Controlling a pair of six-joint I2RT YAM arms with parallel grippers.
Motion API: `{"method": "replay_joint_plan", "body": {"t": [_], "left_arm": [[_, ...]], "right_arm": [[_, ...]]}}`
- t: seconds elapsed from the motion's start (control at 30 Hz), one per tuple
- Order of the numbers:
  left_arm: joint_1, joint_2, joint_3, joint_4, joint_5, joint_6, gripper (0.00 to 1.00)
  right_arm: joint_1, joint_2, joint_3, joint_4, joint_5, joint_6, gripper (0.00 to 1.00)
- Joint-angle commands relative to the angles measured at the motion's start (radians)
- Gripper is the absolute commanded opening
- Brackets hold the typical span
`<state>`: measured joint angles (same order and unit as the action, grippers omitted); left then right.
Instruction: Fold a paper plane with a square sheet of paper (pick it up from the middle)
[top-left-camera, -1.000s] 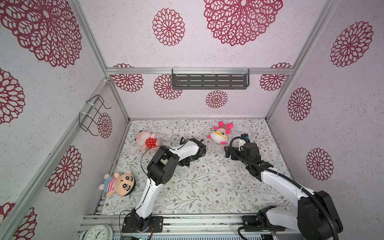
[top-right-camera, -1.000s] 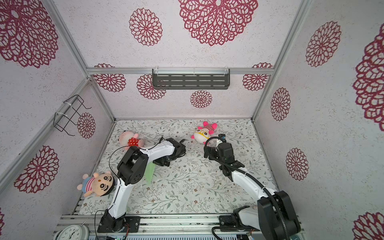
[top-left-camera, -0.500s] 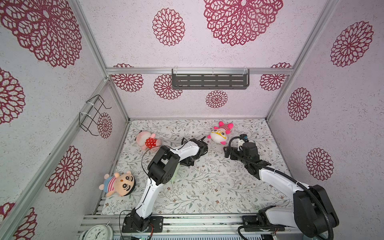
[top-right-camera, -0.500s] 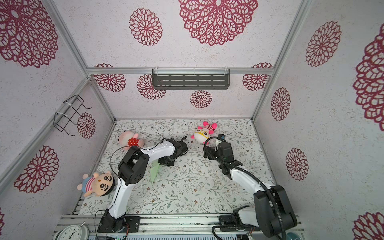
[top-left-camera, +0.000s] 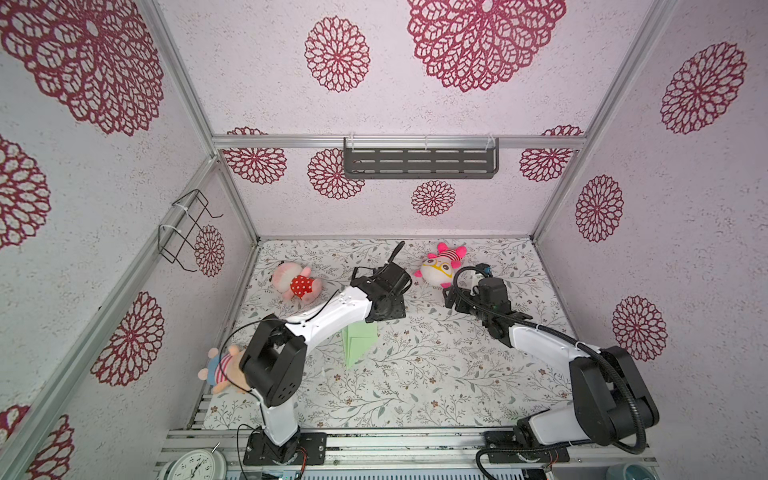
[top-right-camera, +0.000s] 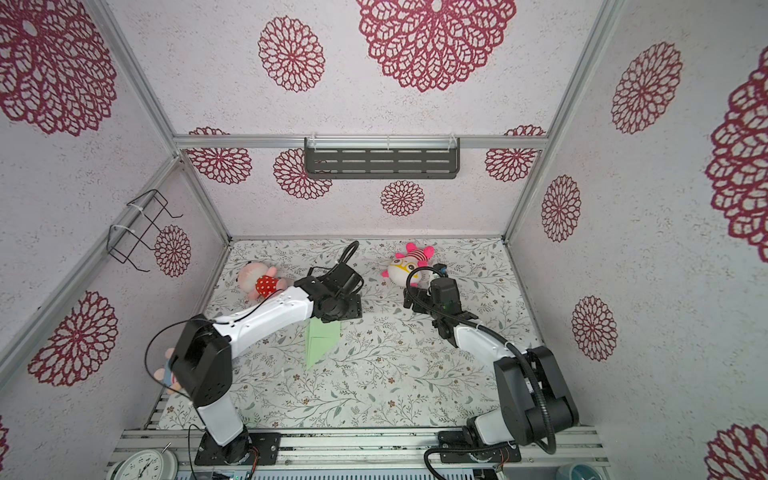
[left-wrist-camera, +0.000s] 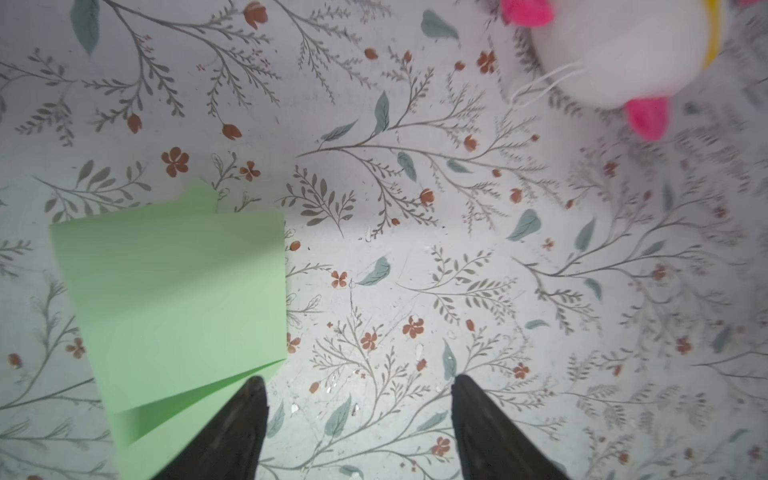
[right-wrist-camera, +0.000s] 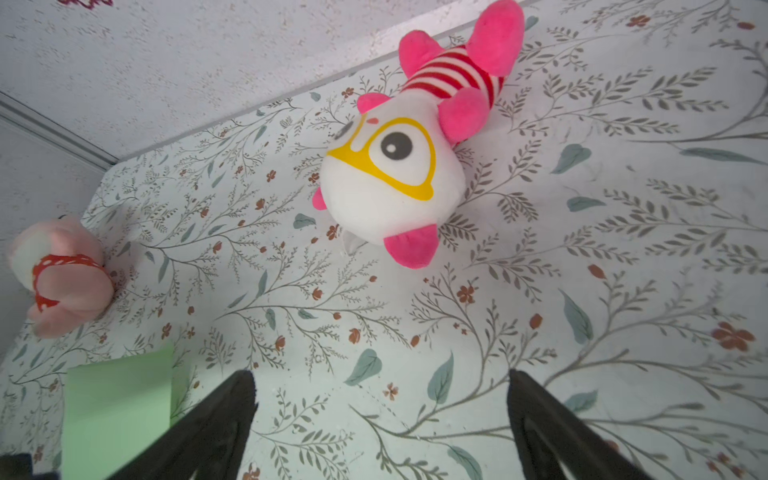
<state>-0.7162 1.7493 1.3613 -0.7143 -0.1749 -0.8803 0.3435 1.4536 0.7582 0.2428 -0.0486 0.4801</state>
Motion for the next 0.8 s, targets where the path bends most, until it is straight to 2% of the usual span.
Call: {"method": "replay_joint_plan", "body": {"t": [0.0,0.1,0.27,0.47,0.57,0.77], "left_arm": [[0.017,-0.106,-0.156,0.130,-0.051,-0.078,0.80],[0.027,-0.210,-0.284,0.131,-0.102,-0.107,0.87],[0.048,-0.295,-0.445,0.144,-0.101,-0.122,0.89],[0.078,-0.269,-0.508,0.118,-0.103,-0.129,0.81],[0.093,-0.233,-0.516,0.119,-0.104,-0.107,0.81],[0.135,-0.156,-0.507,0.108,-0.080,-0.083,0.70]], "right_arm": [[-0.002,0.039,0.048,0.047,-0.083,0.037,0.96],[0.010,0.071,0.065,0.062,-0.125,0.063,0.95],[0.053,0.093,0.062,0.076,-0.113,0.068,0.94],[0.085,0.115,0.079,0.060,-0.128,0.084,0.93],[0.093,0.124,0.086,0.056,-0.128,0.086,0.93],[0.102,0.142,0.103,0.046,-0.131,0.092,0.92]]}}
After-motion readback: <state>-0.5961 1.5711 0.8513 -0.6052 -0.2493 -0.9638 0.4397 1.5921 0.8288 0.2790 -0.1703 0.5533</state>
